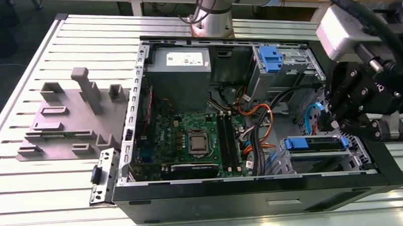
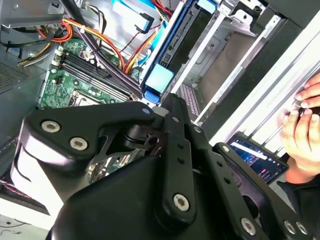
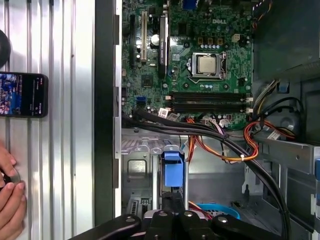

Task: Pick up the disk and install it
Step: 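Insert the disk into the insertion slot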

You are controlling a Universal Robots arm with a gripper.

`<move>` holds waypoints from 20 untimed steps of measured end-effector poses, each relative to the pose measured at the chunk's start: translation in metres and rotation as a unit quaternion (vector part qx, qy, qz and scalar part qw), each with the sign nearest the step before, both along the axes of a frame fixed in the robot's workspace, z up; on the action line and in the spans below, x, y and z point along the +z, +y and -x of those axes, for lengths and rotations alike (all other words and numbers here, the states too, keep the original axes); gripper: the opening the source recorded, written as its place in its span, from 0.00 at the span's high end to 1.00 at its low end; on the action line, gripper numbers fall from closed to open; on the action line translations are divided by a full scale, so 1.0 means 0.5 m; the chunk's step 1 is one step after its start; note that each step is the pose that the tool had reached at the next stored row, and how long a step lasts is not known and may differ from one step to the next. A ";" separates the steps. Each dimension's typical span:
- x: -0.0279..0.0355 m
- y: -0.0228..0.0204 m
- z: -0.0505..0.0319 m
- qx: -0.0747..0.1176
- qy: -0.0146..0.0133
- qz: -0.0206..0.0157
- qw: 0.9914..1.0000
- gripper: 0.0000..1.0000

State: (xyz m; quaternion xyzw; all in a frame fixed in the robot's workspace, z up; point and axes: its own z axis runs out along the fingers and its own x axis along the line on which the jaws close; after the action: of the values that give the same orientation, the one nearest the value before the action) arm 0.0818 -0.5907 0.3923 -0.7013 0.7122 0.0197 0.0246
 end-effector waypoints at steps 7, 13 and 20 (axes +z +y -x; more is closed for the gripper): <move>-0.015 0.0000 0.000 0.000 0.000 0.000 1.000 0.89; -0.015 0.0000 0.000 0.000 0.000 0.000 1.000 0.89; -0.036 0.0000 0.000 0.000 0.000 0.000 1.000 0.89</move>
State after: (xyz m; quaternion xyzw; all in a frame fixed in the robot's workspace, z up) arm 0.0819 -0.5907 0.3744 -0.7013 0.7122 0.0197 0.0247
